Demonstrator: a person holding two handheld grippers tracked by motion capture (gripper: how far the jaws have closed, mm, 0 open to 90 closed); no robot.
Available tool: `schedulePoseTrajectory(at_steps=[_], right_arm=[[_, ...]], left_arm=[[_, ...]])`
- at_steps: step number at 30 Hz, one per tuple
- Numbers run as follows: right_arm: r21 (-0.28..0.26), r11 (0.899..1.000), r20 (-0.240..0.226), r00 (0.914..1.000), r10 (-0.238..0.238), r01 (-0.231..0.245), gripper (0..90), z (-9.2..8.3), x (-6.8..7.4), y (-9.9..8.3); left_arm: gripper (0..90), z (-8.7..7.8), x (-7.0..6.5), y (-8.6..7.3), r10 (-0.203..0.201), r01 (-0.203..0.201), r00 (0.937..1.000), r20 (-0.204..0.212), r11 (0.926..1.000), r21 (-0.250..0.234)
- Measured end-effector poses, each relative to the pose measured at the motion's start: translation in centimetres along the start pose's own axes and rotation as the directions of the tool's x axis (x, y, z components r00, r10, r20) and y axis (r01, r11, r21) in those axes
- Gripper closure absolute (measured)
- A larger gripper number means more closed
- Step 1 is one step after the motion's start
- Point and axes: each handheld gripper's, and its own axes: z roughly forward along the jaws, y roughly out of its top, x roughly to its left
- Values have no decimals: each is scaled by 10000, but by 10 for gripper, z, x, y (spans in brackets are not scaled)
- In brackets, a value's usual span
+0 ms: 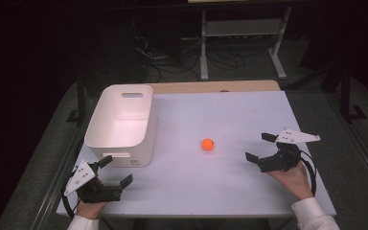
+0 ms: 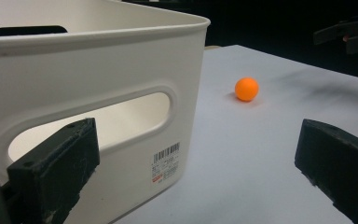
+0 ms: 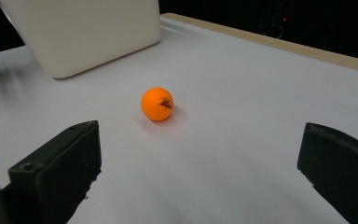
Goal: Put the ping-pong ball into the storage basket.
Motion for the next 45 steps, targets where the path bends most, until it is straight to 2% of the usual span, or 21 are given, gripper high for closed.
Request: schedulePoseTrajectory(at_steps=[12, 29, 41, 45], right_arm=[[-62, 10000, 3, 10000, -4, 4, 0, -2, 4, 1], [395, 9990, 21, 9998, -193, 192, 0, -3, 7, 12], [623, 9971, -220, 9988, -431, 444, 0, 2, 6, 31], [940, 9944, -362, 9983, -454, 486, 0, 7, 6, 37]], left_arm=[[0, 0, -1, 0, -5, 5, 10000, -11, 10000, 4], [0, 0, 0, 0, 130, -131, 9999, 56, 9999, 96], [0, 1, -1, 0, 23, -23, 10000, 73, 10000, -25], [0, 1, -1, 0, -2, 2, 10000, 68, 10000, -25]])
